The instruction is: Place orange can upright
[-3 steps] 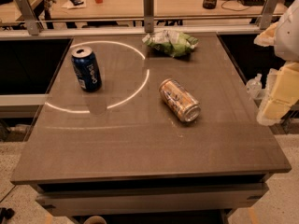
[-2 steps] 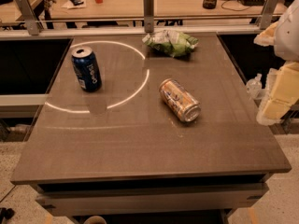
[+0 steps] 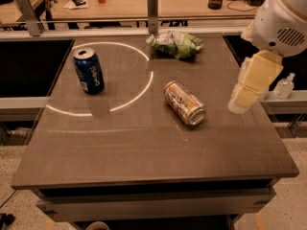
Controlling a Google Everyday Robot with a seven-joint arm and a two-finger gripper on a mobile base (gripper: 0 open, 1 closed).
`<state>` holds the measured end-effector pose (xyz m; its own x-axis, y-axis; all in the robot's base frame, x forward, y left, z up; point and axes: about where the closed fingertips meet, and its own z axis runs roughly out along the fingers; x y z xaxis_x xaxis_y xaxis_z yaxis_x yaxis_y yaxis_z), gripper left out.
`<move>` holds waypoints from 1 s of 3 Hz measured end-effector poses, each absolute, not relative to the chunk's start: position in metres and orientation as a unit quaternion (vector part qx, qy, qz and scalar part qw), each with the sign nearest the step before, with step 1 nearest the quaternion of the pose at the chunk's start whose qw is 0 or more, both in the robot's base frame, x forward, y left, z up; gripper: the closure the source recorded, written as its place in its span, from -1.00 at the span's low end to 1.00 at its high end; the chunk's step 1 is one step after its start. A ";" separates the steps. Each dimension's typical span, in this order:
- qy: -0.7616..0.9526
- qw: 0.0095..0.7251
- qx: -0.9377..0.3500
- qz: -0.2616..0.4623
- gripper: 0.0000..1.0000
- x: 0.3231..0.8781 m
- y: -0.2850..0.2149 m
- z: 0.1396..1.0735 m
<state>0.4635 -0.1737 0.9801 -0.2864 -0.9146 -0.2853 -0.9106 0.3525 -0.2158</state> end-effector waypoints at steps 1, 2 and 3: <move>0.826 0.186 -0.532 0.029 -1.00 0.475 -0.151 0.976; 0.853 0.185 -0.485 0.058 -1.00 0.488 -0.136 0.966; 0.876 0.176 -0.443 0.070 -1.00 0.505 -0.124 0.952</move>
Offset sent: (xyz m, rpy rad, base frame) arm 0.0431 0.0562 -0.0301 0.2288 0.1664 -0.3335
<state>0.5047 -0.1242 0.9520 -0.5459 -0.7519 -0.3695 -0.8010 0.5978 -0.0331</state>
